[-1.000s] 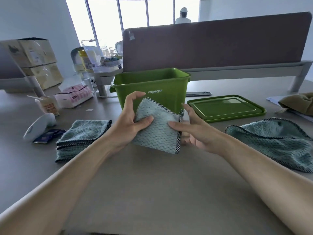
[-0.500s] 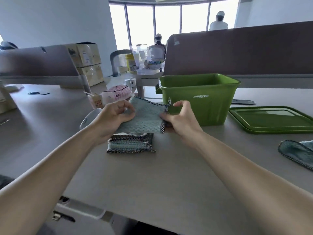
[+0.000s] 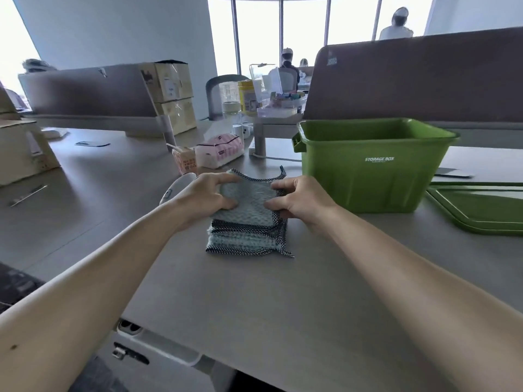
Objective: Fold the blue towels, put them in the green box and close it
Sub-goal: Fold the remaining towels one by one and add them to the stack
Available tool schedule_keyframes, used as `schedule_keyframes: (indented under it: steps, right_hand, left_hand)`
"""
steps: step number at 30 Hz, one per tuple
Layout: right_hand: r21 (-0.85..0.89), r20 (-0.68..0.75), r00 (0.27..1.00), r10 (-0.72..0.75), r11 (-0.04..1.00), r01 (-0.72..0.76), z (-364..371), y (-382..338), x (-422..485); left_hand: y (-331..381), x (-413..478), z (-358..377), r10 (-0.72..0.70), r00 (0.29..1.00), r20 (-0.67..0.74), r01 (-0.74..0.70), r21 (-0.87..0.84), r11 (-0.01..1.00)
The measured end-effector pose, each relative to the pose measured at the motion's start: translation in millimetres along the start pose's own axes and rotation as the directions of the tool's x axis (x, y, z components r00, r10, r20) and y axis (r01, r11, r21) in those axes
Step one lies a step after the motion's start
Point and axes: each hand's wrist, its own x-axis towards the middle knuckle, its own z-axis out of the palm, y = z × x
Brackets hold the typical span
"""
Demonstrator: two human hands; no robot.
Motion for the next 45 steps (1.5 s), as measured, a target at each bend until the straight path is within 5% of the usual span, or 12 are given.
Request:
schedule_keyframes:
  steps: [13, 17, 24, 35, 45]
  right_hand:
    - [-0.357, 0.074, 0.997, -0.005, 0.934, 0.031, 1.1, 18.2, -1.3]
    - [-0.326, 0.016, 0.996, -0.085, 0.941, 0.085, -4.9, 14.8, -9.7]
    - [-0.342, -0.074, 0.981, -0.180, 0.928, 0.145, -33.5, 14.0, -32.9]
    - [-0.542, -0.275, 0.941, -0.199, 0.840, 0.019, -154.7, 35.2, -118.4]
    - [-0.698, -0.567, 0.809, -0.152, 0.609, -0.375, -297.5, 68.3, -228.6]
  left_hand:
    - [-22.3, 2.8, 1.4, -0.184, 0.978, 0.093, 0.176, 0.084, 0.981]
    - [-23.2, -0.5, 2.6, -0.032, 0.988, -0.151, 0.072, 0.271, 0.960]
    - [20.7, -15.8, 25.2, 0.228, 0.904, -0.361, -0.157, 0.214, 0.964]
    - [122.6, -38.7, 164.6, 0.504, 0.862, -0.056, -0.501, 0.058, 0.863]
    - [205.1, -37.5, 307.8, 0.578, 0.775, 0.256, -0.587, -0.047, 0.808]
